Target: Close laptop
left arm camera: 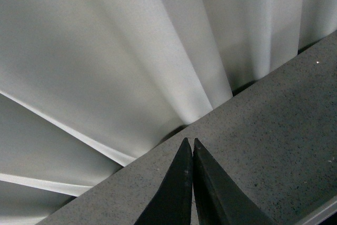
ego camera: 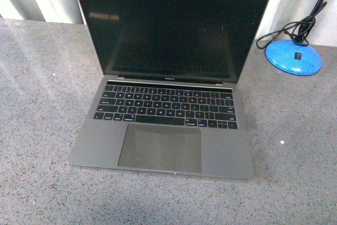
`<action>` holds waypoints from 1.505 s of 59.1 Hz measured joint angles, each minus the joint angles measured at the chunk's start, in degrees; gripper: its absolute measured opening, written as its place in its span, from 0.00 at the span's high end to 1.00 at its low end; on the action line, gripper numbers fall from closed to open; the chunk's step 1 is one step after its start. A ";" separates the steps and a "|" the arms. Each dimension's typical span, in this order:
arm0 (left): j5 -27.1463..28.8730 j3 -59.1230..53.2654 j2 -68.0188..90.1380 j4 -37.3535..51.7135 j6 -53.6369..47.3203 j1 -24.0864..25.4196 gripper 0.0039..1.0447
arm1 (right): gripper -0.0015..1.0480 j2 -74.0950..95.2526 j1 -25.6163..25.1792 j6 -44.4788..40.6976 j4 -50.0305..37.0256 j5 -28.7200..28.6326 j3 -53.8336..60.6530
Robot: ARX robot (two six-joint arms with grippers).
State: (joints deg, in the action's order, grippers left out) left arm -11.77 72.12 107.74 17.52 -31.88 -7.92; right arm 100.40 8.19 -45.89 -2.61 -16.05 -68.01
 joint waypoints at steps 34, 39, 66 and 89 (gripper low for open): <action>-3.72 2.84 5.97 -4.74 -0.72 -1.86 0.97 | 0.99 8.59 3.32 0.09 0.87 -0.35 -7.34; -4.15 3.08 5.97 -5.68 -1.09 -1.99 0.97 | 0.99 8.70 3.61 0.37 0.85 -0.37 -7.37; -6.40 1.53 4.20 -9.73 -2.86 -1.86 0.97 | 0.99 6.43 5.62 4.31 -2.64 -0.35 0.33; -9.86 0.28 2.40 -15.39 -3.87 -3.15 0.97 | 0.99 4.90 6.10 6.86 -3.26 -0.39 3.30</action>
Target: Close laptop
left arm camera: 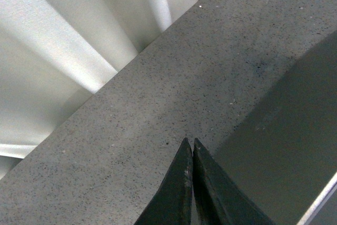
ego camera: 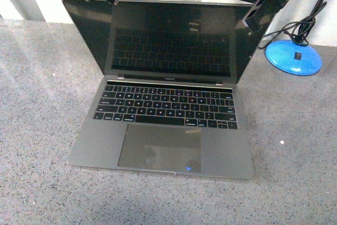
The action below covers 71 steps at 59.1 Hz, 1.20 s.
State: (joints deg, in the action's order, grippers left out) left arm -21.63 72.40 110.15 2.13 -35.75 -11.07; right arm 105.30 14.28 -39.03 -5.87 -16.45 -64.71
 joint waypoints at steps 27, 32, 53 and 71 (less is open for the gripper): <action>-1.92 -6.71 -1.66 -0.66 0.50 -0.90 0.97 | 0.99 -1.77 1.73 7.04 -2.34 0.09 5.70; -1.95 -6.80 -1.90 -0.96 0.50 -0.90 0.97 | 0.99 -2.32 2.03 8.13 -2.91 0.07 7.28; -2.67 -6.99 -2.16 -2.23 0.39 -0.96 0.97 | 0.99 -3.30 1.95 10.75 -4.04 0.07 10.54; -4.39 -8.52 -2.21 -2.60 0.55 -1.31 0.97 | 0.99 -3.30 0.50 13.97 -3.65 0.24 11.93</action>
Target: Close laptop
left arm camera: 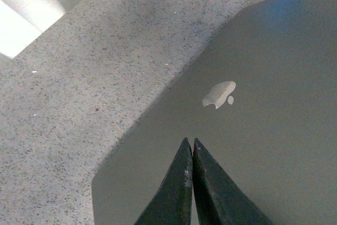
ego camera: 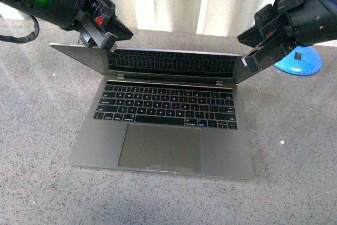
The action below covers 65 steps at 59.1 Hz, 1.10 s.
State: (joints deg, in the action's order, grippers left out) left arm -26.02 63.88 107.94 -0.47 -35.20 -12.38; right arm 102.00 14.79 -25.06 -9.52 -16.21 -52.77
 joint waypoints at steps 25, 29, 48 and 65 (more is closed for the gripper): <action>-1.18 -2.86 -0.74 -1.73 0.13 -0.85 0.97 | 0.99 0.00 0.79 6.25 -2.10 -0.11 4.31; -1.20 -3.10 -0.85 -1.77 0.11 -0.85 0.97 | 0.99 0.02 0.96 6.93 -2.43 -0.11 4.76; -2.16 -3.89 -1.49 -2.62 0.15 -1.27 0.97 | 0.99 0.55 1.22 10.64 -2.93 -0.15 6.43; -3.23 -5.60 -1.49 -1.07 1.57 -2.25 0.97 | 0.99 0.94 1.05 11.82 -2.47 0.07 6.64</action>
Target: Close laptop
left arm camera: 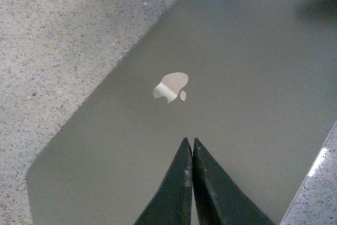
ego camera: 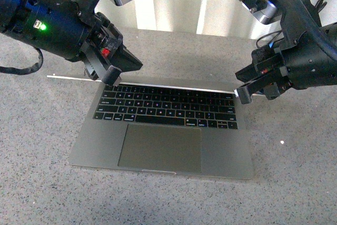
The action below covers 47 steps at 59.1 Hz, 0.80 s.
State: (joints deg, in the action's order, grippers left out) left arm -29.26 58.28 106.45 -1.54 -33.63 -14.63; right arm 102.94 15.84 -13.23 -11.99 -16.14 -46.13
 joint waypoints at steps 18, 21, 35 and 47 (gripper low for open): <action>-0.76 -2.45 0.02 2.36 1.46 -0.76 0.97 | 0.99 0.04 0.09 0.48 0.39 0.00 0.09; -0.81 -2.62 0.02 2.36 1.75 -0.76 0.97 | 0.99 0.04 0.22 0.63 0.50 0.00 0.17; -1.03 -4.15 0.02 2.49 2.29 -0.79 0.97 | 0.99 0.04 1.20 1.60 0.04 0.00 1.88; -1.60 -5.25 0.04 3.93 2.93 -0.92 0.97 | 0.99 0.04 1.22 1.92 -0.35 -0.02 2.64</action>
State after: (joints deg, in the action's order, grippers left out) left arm -30.85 53.04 106.50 2.39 -30.70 -15.55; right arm 102.98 17.06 -11.31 -12.34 -16.16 -43.48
